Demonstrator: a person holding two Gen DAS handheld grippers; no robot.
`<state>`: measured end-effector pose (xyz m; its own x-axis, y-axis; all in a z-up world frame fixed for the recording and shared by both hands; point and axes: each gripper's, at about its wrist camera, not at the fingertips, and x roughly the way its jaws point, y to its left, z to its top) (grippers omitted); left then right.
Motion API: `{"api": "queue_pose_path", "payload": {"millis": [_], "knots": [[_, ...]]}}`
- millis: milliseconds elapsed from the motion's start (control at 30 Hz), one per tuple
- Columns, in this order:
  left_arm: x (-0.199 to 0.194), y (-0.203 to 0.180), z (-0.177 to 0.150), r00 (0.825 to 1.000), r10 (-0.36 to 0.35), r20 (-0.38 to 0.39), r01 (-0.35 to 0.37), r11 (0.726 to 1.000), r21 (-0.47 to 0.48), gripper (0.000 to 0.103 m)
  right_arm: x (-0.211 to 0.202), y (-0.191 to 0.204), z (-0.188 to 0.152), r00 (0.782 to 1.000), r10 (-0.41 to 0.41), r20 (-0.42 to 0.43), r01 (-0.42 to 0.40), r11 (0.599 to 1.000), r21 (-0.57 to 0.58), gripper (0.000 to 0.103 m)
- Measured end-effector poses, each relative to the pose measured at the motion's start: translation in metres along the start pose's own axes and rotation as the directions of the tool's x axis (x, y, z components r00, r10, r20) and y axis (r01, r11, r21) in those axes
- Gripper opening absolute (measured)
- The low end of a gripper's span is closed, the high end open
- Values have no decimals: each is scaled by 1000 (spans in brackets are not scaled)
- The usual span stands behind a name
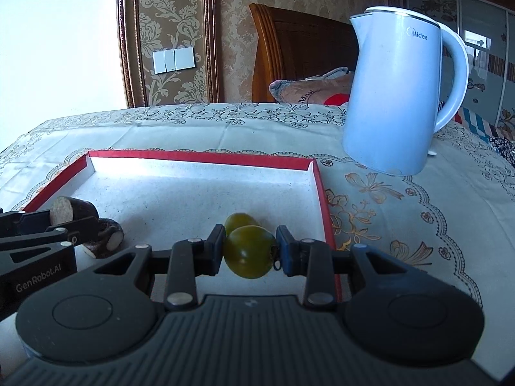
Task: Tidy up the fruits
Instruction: 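Carry the eggplant chunk and green tomato over the red tray, then lower and open the left tool in the tray while the right tool releases the tomato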
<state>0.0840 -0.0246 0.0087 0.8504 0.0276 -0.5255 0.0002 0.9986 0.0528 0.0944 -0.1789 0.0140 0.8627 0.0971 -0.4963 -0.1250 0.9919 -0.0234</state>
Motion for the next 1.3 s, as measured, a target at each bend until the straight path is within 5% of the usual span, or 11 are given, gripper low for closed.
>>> {"api": "queue_pose_path", "payload": {"millis": [533, 733, 800, 1167, 1300], "knots": [[36, 7, 19, 999, 46, -25, -46, 999, -26, 33, 32, 1, 28, 1000, 8, -25, -8, 1000, 11, 33], [34, 8, 20, 998, 54, -13, -54, 998, -32, 33, 34, -1, 27, 999, 11, -39, -10, 1000, 27, 43], [34, 9, 20, 999, 51, -15, -52, 998, -37, 33, 32, -1, 26, 1000, 3, -26, -2, 1000, 27, 57], [21, 18, 17, 999, 40, 23, -38, 997, -69, 33, 17, -12, 22, 1000, 11, 12, -11, 997, 72, 66], [7, 21, 11, 997, 49, 63, -45, 996, -73, 33, 6, -16, 16, 999, 2, 49, -6, 996, 85, 78]]}}
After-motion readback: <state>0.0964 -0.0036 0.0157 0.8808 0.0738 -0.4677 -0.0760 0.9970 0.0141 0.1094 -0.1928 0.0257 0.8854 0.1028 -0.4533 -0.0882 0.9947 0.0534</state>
